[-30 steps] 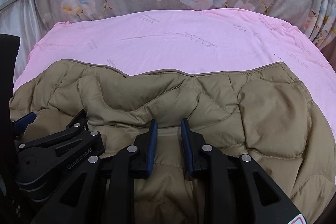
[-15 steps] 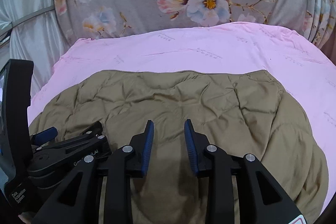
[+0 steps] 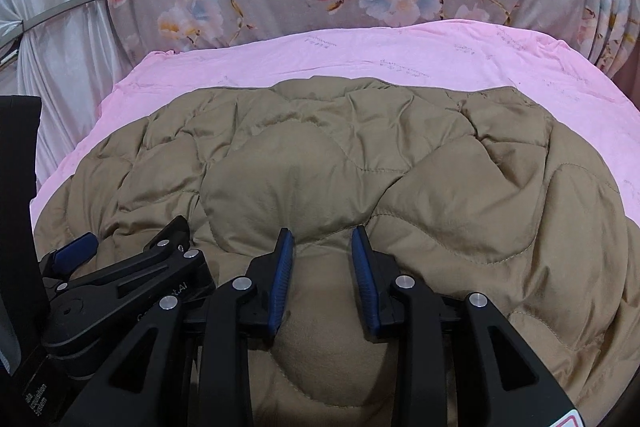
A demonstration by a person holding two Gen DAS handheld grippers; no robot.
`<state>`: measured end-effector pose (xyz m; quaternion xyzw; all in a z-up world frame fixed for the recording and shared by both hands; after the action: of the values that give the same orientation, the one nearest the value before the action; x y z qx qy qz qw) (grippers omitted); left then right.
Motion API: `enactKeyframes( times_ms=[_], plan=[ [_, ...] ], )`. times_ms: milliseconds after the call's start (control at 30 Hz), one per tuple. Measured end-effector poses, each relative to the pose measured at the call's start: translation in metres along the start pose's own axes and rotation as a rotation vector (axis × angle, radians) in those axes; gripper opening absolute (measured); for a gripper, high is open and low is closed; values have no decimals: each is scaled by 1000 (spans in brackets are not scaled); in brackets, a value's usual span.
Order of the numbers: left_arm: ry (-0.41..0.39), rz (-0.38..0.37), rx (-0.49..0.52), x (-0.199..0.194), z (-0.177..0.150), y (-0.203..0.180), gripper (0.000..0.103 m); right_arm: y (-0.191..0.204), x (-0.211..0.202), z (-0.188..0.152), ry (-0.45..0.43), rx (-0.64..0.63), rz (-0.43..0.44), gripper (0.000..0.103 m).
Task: Fold large clothes
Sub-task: 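Press and smooth the folded jacket flat with both grippers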
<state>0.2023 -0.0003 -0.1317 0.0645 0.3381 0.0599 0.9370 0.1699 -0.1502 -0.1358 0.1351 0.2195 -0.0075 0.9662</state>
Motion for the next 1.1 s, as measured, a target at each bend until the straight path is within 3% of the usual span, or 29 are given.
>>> enactKeyframes(
  times_ms=[667, 867, 967, 1100],
  plan=[
    [6, 10, 8, 6, 0, -2, 98, -1, 6, -2, 26, 9, -14, 31],
    [14, -34, -4, 2, -1, 4, 98, 3, 6, -1, 40, -25, -42, 31],
    [30, -74, -47, -12, -2, 26, 98, 9, -4, -1, 46, -54, -83, 32],
    [45, -134, -133, -31, 1, 72, 98, 22, -27, -4, 27, -9, -27, 33]
  ],
)
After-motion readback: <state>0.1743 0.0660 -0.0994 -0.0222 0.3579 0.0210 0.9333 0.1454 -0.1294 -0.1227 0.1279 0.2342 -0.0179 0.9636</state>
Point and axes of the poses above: each gripper's, at about its wrist camera, not at the fingertips, and x roughly the way its jaws point, y to its left, z to its top, the point moved 10 cm from there along x, roughly the way its jaws point, and after that the axes turned 9 degrees about z, right-handed, at the moved point
